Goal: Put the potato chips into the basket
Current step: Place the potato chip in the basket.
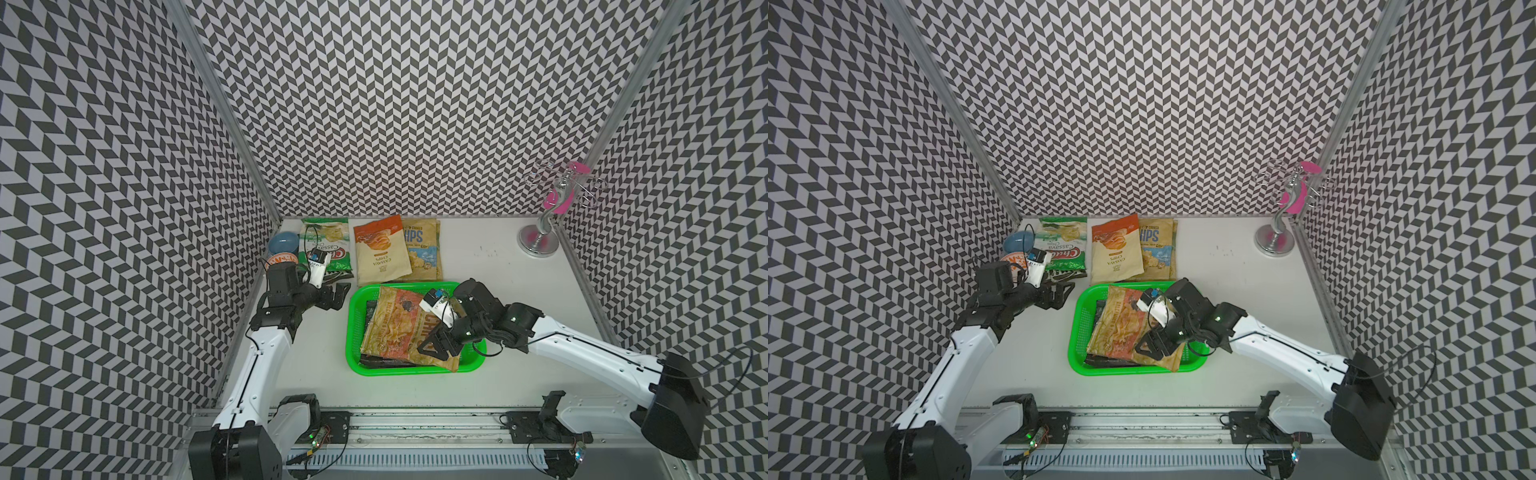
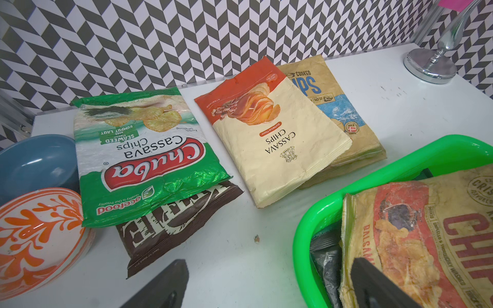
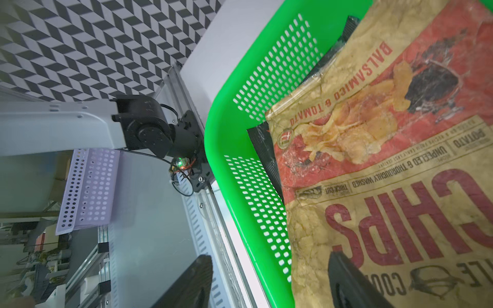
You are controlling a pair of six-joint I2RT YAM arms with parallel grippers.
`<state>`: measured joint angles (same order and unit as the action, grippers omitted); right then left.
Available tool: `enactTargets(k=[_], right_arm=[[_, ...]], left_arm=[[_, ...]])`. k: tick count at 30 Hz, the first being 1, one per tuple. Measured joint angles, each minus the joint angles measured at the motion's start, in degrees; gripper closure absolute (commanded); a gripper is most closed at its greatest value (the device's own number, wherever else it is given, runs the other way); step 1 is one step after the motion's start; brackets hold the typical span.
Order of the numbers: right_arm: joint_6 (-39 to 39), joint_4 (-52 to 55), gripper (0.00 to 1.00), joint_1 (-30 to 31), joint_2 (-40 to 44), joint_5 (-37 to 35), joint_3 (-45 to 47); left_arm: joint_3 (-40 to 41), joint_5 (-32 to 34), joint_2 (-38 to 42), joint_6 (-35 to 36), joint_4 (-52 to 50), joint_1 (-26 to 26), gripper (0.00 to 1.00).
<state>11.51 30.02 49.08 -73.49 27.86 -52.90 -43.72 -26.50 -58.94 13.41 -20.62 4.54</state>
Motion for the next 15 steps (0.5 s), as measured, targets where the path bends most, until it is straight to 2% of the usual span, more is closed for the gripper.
enactTargets(k=[8, 15], right_arm=[[-1.3, 5.4, 0.27, 0.0, -8.4, -11.2, -1.2], [-1.4, 5.9, 0.26, 0.0, -15.5, -22.8, -4.4]], left_arm=[[0.0, 0.0, 0.0, 0.0, 0.0, 0.0, 0.01], [0.0, 0.0, -0.1, 0.0, 0.0, 0.0, 0.01]])
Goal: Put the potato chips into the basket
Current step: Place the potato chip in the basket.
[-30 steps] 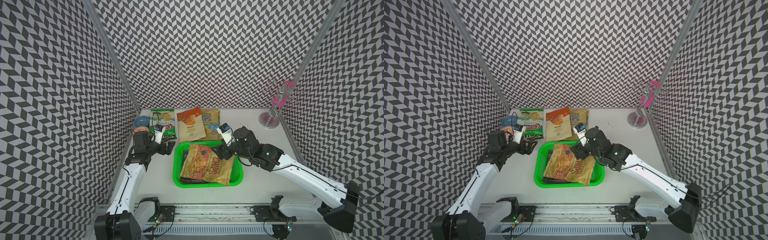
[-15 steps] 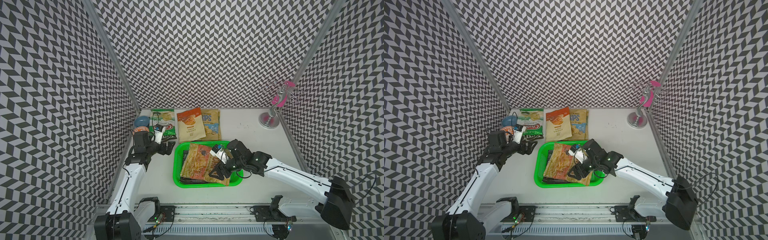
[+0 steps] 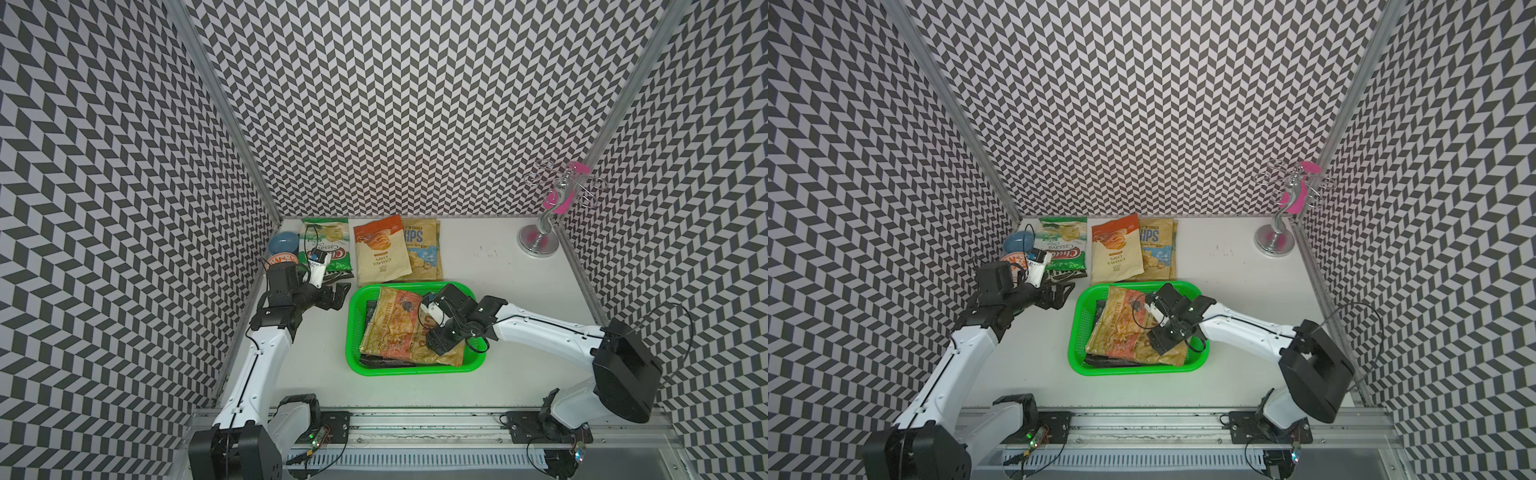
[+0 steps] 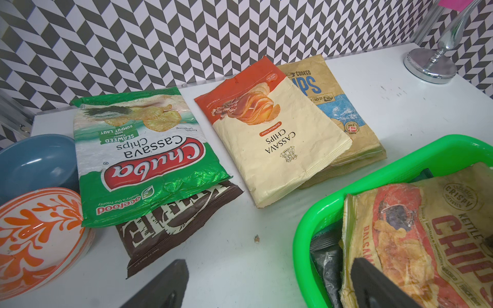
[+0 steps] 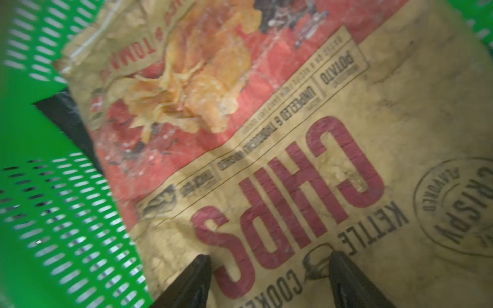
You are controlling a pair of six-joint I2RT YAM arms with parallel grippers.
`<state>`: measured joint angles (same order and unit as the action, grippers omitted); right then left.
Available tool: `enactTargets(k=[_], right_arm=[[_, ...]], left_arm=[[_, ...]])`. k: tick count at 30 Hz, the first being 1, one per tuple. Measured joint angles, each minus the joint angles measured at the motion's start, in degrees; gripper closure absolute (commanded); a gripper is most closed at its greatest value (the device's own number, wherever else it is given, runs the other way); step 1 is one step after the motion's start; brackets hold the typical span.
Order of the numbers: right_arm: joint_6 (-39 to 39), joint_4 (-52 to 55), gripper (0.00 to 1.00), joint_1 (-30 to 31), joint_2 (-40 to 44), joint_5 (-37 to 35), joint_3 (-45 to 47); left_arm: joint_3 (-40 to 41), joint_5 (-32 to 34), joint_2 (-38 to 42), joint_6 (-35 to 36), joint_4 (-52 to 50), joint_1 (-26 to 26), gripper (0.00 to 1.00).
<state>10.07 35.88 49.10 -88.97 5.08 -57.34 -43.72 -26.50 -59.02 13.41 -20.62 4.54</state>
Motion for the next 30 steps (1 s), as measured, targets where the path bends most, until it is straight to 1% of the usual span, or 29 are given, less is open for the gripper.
enactTargets(k=[3, 6, 8, 10, 12, 15, 18, 21, 23, 26, 30], right_arm=[[0.0, -1.0, 0.26, 0.0, -2.7, -4.0, -1.1], [-0.3, -2.3, 0.26, 0.0, -3.2, -7.1, -1.5], [-0.8, -3.1, 0.26, 0.0, -2.9, -8.3, -1.7], [-1.5, -3.3, 0.28, 0.0, -1.4, -8.0, -1.9], [-2.0, -3.3, 0.31, 0.0, 1.0, -6.2, -2.3], [-2.3, -3.1, 0.4, 0.0, 5.3, -1.1, -2.8], [-2.0, -2.7, 0.59, 0.0, 9.2, 5.7, -2.8], [-1.3, -1.8, 0.73, 0.0, 11.4, 10.5, -1.5], [-0.9, -0.7, 0.79, 0.0, 12.6, 13.2, 0.0], [-0.3, 1.2, 0.79, 0.3, 13.3, 15.6, 1.8], [0.5, 3.5, 0.79, 1.6, 13.1, 15.8, 3.2]], left_arm=[[0.0, 0.0, -0.1, 0.0, 0.0, 0.0, 0.01], [0.0, 0.0, -0.2, 0.0, 0.0, 0.0, 0.01], [0.0, 0.0, -0.2, 0.0, 0.0, 0.0, 0.01], [0.0, 0.0, -0.2, 0.0, 0.0, 0.0, 0.01], [0.0, 0.0, -0.2, 0.0, 0.0, 0.0, 0.01], [0.0, 0.0, -0.2, 0.0, 0.0, 0.0, 0.01], [0.0, 0.0, -0.2, 0.0, 0.0, 0.0, 0.01], [0.0, 0.0, -0.2, 0.0, 0.0, 0.0, 0.01], [0.0, 0.0, -0.2, 0.0, 0.0, 0.0, 0.01], [0.0, 0.0, -0.2, 0.0, 0.0, 0.0, 0.01], [0.0, -0.1, -0.2, 0.0, 0.0, 0.0, 0.01]])
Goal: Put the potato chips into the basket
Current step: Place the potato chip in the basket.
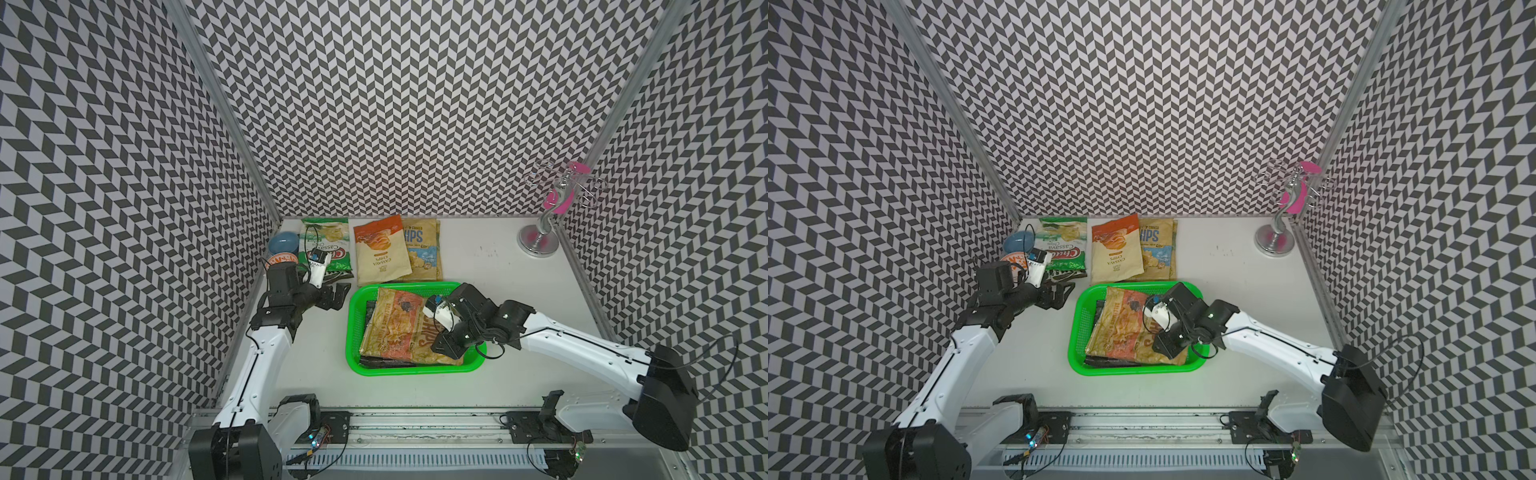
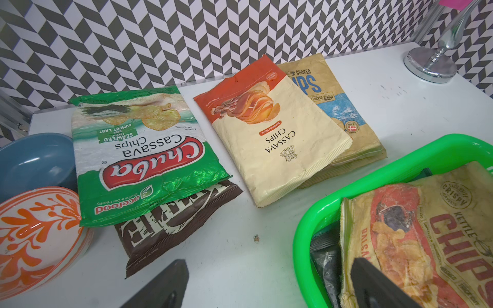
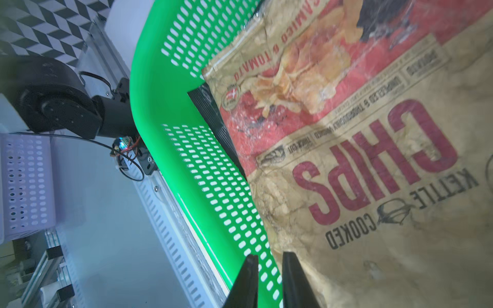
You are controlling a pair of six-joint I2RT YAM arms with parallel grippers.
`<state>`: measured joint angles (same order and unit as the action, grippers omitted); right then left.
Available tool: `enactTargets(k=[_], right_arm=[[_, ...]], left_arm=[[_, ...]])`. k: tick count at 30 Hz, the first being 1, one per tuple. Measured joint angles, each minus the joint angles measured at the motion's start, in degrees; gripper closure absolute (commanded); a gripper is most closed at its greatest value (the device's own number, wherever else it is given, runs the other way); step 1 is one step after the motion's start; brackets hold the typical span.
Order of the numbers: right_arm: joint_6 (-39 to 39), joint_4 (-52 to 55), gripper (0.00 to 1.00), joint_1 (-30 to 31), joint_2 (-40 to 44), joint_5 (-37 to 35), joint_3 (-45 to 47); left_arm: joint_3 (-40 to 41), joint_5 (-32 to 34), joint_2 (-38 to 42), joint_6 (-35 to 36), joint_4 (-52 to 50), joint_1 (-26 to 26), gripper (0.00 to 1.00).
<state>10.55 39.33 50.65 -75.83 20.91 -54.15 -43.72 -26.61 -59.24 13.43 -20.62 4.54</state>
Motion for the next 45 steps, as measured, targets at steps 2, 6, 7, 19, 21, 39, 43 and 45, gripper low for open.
enactTargets(k=[2, 6, 7, 19, 21, 39, 43, 45], right_arm=[[0.1, 0.7, 0.79, 1.1, -0.5, -0.4, 0.0], [0.2, 1.9, 0.79, 3.1, -2.7, -2.3, 0.0], [0.2, 2.2, 0.79, 3.3, -3.2, -2.9, 0.0], [1.7, 4.7, 0.74, 4.0, -10.5, -14.2, -1.6], [1.8, 5.7, 0.74, 4.1, -12.1, -16.5, -3.2], [1.8, -7.8, 0.58, 3.6, -11.3, -18.2, -15.8], [2.4, -12.0, 0.54, 3.2, -18.2, -19.3, -20.0], [2.5, -13.4, 0.52, 3.1, -21.5, -20.1, -21.8]], left_arm=[[0.0, -0.1, 0.0, 0.0, 0.0, 0.0, 0.01], [0.0, -0.1, 0.0, 0.0, 0.0, 0.0, 0.01], [0.0, -0.1, 0.0, 0.0, 0.0, 0.0, 0.01], [0.0, -0.1, 0.0, 0.0, 0.0, 0.0, 0.01], [0.0, -0.1, 0.0, 0.0, 0.0, 0.0, 0.01], [0.0, 0.3, 0.0, 0.0, 0.0, 0.0, 0.01], [0.0, 0.4, 0.0, 0.0, 0.0, 0.0, 0.01], [0.0, 0.4, 0.0, 0.0, 0.0, 0.0, 0.01]])
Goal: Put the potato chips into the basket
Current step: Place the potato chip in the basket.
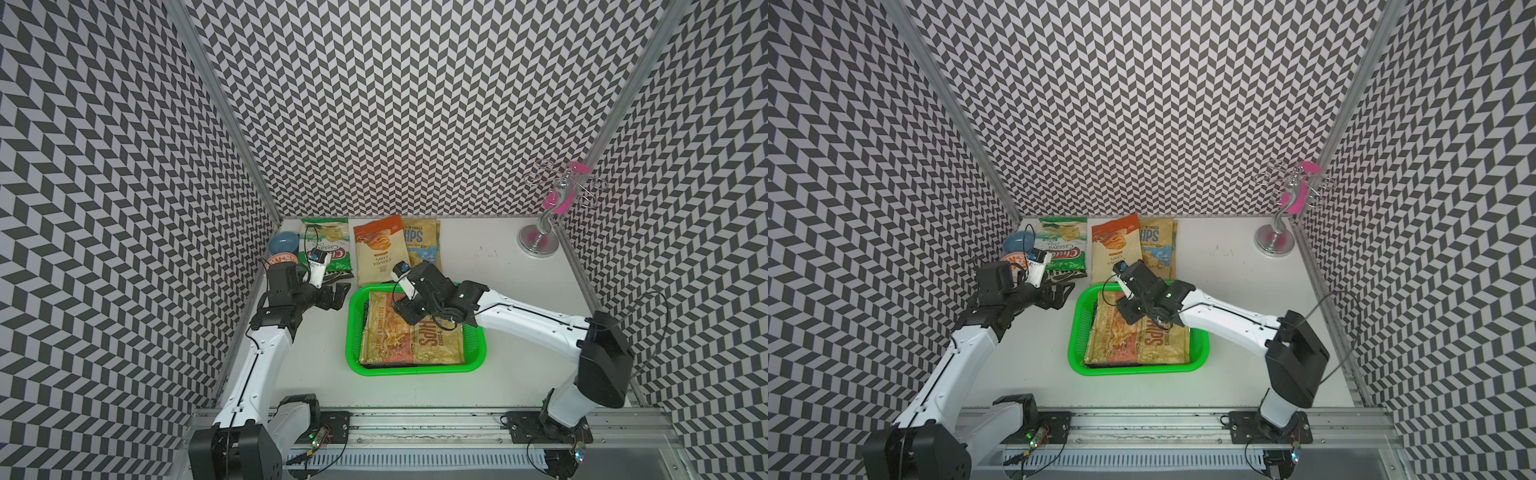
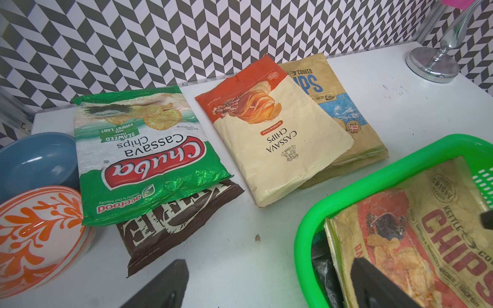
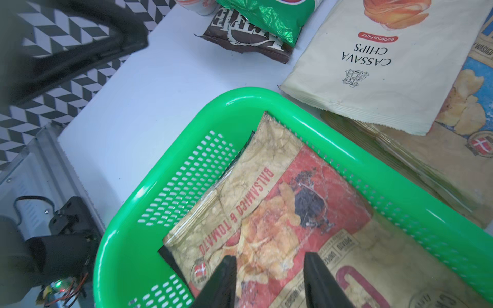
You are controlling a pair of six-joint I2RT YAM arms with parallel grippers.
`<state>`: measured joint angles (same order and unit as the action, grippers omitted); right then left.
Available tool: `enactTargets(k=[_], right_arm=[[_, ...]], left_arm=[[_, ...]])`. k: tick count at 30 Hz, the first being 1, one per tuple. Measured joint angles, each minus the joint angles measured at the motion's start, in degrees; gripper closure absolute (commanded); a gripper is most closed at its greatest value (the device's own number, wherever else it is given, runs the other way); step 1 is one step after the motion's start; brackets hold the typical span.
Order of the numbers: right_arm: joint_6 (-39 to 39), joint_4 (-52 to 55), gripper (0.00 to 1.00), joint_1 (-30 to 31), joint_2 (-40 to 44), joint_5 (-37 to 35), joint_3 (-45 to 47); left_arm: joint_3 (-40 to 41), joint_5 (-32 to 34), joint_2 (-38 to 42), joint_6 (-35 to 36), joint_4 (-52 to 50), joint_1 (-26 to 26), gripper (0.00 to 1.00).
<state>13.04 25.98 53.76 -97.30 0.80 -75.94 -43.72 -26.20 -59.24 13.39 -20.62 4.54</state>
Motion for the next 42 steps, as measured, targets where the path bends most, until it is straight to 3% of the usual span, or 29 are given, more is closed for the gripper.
enactTargets(k=[12, 20, 34, 42], right_arm=[[-1.5, -3.3, 0.41, -0.4, -13.5, -2.8, -8.6], [-3.0, -4.3, 0.37, -0.4, -20.1, 0.3, -10.1], [-7.2, -3.8, 0.37, -0.7, -19.2, 12.4, -8.5], [-5.9, -3.5, 0.37, -4.3, -7.0, 17.6, -8.3]], left_arm=[[0.0, 0.1, 0.0, 0.0, 0.0, 0.0, 0.01], [0.0, 0.2, 0.1, 0.0, 0.0, 0.0, 0.01], [0.0, 0.4, 0.1, 0.0, 0.0, 0.0, 0.01], [0.0, 0.5, 0.1, -0.1, 0.0, 0.0, 0.01]])
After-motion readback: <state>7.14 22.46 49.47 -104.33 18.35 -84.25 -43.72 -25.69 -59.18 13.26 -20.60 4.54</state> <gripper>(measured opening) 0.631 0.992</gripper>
